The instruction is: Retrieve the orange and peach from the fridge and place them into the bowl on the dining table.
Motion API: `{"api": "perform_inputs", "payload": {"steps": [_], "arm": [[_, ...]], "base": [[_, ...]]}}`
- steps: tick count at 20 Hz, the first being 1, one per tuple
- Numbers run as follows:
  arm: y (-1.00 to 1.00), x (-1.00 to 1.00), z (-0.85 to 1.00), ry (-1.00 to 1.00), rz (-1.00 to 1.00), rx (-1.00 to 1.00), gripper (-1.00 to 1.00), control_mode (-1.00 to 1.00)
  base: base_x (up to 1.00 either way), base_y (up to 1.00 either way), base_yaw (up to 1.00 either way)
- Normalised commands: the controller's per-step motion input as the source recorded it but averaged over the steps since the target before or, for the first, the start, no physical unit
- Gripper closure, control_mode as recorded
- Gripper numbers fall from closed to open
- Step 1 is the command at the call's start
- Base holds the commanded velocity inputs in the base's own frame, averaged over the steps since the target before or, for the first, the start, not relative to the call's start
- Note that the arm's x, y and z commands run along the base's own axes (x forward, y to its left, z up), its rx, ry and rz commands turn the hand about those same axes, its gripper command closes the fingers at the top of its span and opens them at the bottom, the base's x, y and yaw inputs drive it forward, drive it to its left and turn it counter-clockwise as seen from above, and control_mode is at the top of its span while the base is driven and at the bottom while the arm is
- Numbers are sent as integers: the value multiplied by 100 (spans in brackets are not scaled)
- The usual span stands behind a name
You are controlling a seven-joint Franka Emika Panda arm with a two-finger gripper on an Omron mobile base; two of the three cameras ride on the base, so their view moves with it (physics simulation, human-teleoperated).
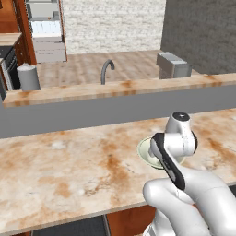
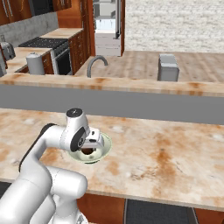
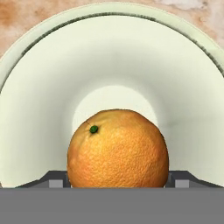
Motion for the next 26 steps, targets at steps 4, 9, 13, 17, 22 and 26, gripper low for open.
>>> {"api": "perform_inputs", "payload": {"steps": [4,9,13,17,22,26], "arm": [[0,5,-19,0,0,0,100,-100],[0,8,-16,0,0,0,100,-100],[0,5,-7,0,0,0,-100,-100],[0,10,-14,0,0,0,-100,-100],[0,11,-18,0,0,0,-100,-100],[0,4,-6,0,0,0,-100,-100]], "base": [[0,0,0],[0,0,0],[0,0,0],[0,0,0],[0,0,0],[0,0,0]]}}
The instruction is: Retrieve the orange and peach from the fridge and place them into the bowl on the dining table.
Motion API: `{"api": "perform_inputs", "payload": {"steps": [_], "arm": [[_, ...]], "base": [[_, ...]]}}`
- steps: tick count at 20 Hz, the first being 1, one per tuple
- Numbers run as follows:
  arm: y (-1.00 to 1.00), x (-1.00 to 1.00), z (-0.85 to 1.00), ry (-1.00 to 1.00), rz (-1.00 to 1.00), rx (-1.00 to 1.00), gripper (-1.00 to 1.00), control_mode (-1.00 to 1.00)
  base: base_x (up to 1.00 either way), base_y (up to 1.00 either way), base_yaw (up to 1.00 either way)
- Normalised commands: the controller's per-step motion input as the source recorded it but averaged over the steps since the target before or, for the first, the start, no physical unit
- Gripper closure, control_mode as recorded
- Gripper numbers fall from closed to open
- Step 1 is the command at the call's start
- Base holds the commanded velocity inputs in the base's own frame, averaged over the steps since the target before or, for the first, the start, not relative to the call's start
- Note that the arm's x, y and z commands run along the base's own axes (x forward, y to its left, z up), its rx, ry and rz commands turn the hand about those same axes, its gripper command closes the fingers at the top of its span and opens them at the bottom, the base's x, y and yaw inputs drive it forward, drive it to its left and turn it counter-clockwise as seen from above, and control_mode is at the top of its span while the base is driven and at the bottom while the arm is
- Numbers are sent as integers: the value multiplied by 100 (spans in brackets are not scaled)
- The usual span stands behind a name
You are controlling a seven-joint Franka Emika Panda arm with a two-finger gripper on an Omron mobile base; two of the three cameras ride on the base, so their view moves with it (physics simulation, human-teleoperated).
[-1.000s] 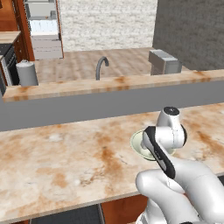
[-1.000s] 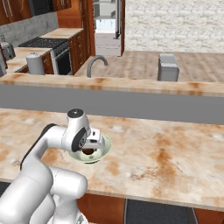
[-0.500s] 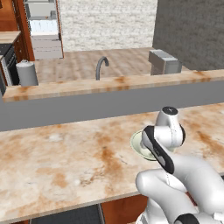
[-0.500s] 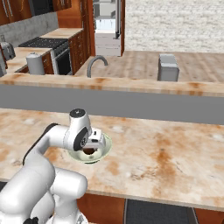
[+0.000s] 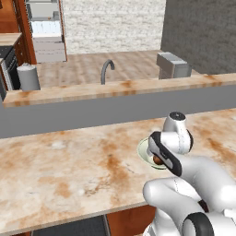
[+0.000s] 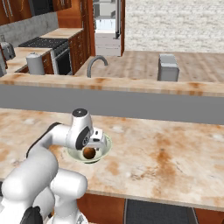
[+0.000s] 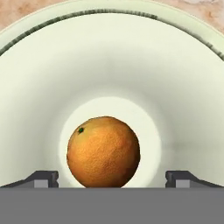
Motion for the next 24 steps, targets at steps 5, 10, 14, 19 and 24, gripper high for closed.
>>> {"api": "perform_inputs", "payload": {"steps": [5,10,14,19,24], "arm": [[0,-12,6,0,0,0,-100,-100],[-2,-81,51,-10,0,0,-100,-100],[-17,-100,81,-27,0,0,-100,-100],[-10,-100,85,-38,0,0,-100,-100],[0,-100,89,-49,0,0,-100,-100]], "base": [[0,0,0],[0,0,0],[0,0,0],[0,0,0],[0,0,0]]}}
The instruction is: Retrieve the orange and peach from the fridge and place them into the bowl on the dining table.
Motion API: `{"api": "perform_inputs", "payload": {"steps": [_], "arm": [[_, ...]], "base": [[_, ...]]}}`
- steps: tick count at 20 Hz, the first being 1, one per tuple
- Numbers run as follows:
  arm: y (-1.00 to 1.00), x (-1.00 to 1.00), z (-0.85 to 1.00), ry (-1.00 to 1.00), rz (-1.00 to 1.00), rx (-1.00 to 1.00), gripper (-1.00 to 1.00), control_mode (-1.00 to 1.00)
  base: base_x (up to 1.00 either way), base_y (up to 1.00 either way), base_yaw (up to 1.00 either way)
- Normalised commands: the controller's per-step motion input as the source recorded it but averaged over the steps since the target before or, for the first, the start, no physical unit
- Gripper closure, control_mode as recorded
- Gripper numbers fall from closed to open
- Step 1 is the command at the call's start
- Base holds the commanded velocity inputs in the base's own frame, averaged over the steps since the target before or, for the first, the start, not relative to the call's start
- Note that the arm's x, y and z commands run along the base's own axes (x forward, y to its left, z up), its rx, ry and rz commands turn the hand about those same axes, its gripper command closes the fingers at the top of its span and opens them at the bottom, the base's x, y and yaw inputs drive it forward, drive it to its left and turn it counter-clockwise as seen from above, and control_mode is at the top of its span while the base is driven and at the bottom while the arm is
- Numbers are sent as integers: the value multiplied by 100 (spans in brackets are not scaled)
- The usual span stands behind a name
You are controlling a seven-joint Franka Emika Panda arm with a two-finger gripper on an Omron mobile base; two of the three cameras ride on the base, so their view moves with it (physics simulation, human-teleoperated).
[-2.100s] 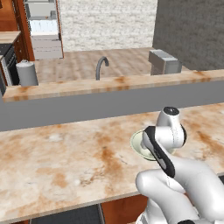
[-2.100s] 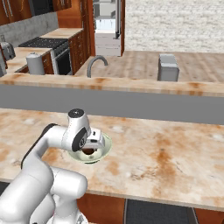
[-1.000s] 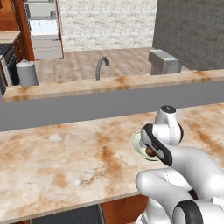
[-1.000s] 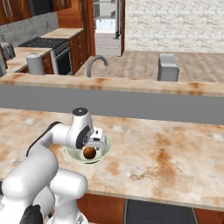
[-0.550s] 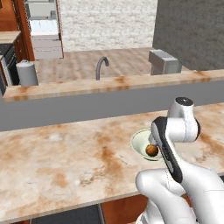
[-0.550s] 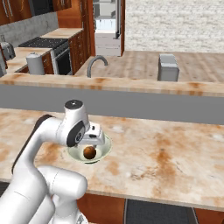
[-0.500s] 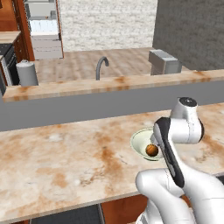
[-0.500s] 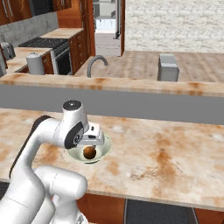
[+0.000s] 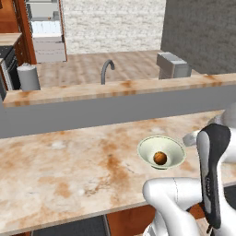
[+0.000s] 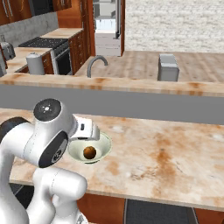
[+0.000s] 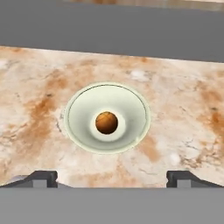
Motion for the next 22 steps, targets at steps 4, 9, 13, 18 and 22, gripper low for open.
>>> {"api": "perform_inputs", "payload": {"steps": [4,9,13,18,22], "arm": [[0,-92,86,-46,0,-3,-100,-100],[2,-58,77,-30,0,-3,-100,-100],[13,-14,7,-8,0,-4,-100,100],[0,0,0,0,0,0,-100,100],[0,0,0,0,0,0,-100,100]], "base": [[0,0,0],[0,0,0],[-4,5,0],[-34,13,1],[-39,-1,10]]}}
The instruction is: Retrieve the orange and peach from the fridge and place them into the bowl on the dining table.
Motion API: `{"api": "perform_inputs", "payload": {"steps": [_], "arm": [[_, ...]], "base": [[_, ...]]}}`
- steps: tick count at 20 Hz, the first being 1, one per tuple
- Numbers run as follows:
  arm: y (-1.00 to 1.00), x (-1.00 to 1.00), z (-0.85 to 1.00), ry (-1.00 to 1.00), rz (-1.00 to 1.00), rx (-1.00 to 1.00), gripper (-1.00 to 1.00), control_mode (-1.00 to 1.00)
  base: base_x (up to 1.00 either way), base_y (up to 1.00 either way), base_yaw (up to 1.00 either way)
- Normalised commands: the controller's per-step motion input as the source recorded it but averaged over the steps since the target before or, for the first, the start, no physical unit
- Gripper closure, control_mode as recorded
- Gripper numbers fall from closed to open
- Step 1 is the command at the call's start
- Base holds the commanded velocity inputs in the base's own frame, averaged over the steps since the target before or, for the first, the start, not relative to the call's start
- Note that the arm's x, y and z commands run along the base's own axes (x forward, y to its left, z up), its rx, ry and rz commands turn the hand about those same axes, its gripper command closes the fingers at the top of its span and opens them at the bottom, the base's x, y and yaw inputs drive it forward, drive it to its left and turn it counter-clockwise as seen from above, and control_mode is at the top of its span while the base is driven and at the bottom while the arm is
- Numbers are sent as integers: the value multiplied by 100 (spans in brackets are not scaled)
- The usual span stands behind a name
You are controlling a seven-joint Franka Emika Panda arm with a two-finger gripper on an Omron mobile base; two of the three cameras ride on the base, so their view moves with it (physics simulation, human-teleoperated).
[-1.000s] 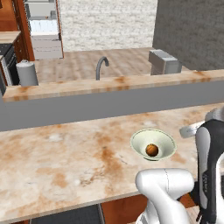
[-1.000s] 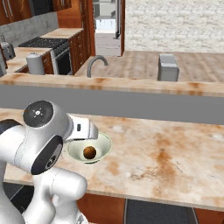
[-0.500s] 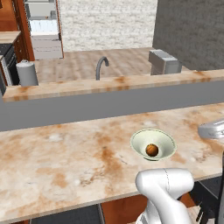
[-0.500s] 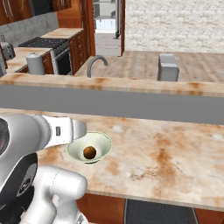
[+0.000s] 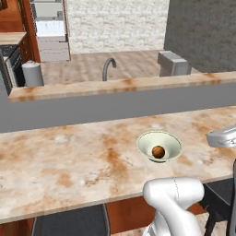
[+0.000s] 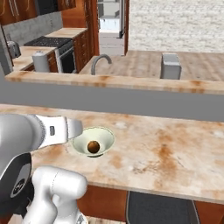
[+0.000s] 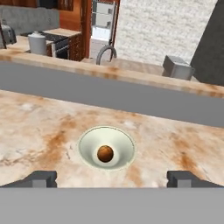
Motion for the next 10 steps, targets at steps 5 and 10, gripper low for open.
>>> {"api": "perform_inputs", "payload": {"steps": [5,10], "arm": [[0,0,0,0,0,0,-100,100],[0,0,0,0,0,0,-100,100]], "base": [[-68,-21,3],[-81,-40,0]]}}
